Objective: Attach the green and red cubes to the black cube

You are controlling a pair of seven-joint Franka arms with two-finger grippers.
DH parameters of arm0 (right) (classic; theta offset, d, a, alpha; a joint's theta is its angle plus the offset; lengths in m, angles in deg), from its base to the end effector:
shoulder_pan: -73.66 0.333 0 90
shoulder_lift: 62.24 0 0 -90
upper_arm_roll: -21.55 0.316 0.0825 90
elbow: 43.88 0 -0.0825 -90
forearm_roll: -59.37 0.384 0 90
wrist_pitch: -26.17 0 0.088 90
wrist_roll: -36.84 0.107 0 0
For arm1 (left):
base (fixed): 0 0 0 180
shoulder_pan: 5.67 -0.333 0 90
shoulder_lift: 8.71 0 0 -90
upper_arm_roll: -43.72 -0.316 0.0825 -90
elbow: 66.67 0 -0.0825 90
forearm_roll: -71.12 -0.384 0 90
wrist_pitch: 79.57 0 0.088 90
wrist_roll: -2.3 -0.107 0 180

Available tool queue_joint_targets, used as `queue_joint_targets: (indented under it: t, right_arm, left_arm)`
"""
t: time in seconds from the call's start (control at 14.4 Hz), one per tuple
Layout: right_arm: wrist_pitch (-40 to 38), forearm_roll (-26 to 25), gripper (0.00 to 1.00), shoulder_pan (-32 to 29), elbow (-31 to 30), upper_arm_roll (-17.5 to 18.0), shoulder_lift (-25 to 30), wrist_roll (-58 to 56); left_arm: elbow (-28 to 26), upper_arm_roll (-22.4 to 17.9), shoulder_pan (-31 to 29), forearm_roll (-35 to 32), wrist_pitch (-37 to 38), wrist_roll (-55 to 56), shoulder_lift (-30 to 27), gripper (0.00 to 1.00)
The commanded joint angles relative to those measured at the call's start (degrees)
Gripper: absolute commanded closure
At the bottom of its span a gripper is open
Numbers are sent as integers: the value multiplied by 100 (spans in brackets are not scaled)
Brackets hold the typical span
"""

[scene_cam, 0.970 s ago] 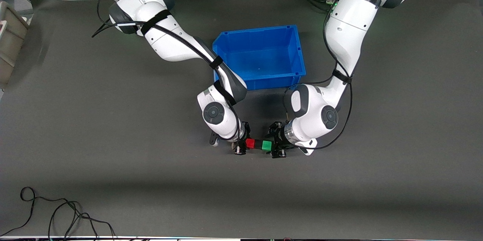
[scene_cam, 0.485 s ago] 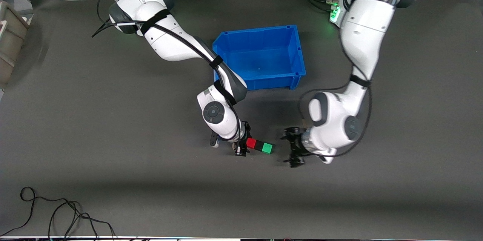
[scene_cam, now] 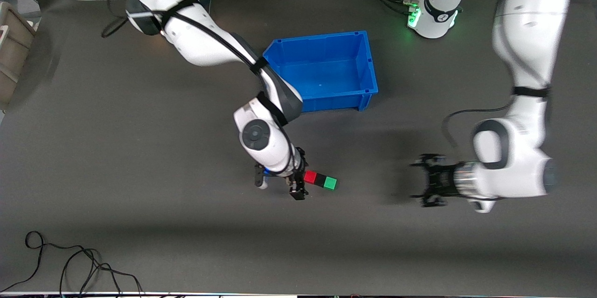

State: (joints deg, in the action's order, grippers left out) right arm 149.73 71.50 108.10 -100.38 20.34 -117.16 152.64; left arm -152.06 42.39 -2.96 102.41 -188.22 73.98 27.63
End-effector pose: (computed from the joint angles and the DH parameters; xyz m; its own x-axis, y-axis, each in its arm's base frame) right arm 0.6629 0.4524 0.2983 0.0537 -0.9672 -0.2483 -0.9943 -0.0287 -0.1031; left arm 0.6895 -0.0572 0.2914 0.0641 0.8688 -0.4910 0.9838 -0.1376 -0.1149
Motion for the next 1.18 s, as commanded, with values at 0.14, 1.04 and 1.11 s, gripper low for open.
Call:
queue_joint_targets:
  t: [0.14, 1.04, 1.11]
  right_arm:
    - [-2306, 87, 0, -762, -299, 33, 1684, -2135]
    - [-5123, -439, 0, -2900, -879, -958, 3707, -10385]
    - [-5114, -466, 0, -2891, -914, -1186, 3743, -10950]
  left_arm:
    - [-337, 71, -866, -1044, 1256, -1810, -960, 0]
    - [-433, 150, -622, -2891, 2261, -6699, -2955, 0]
    - [-599, 150, -544, -2918, 2191, -6919, -3166, 0]
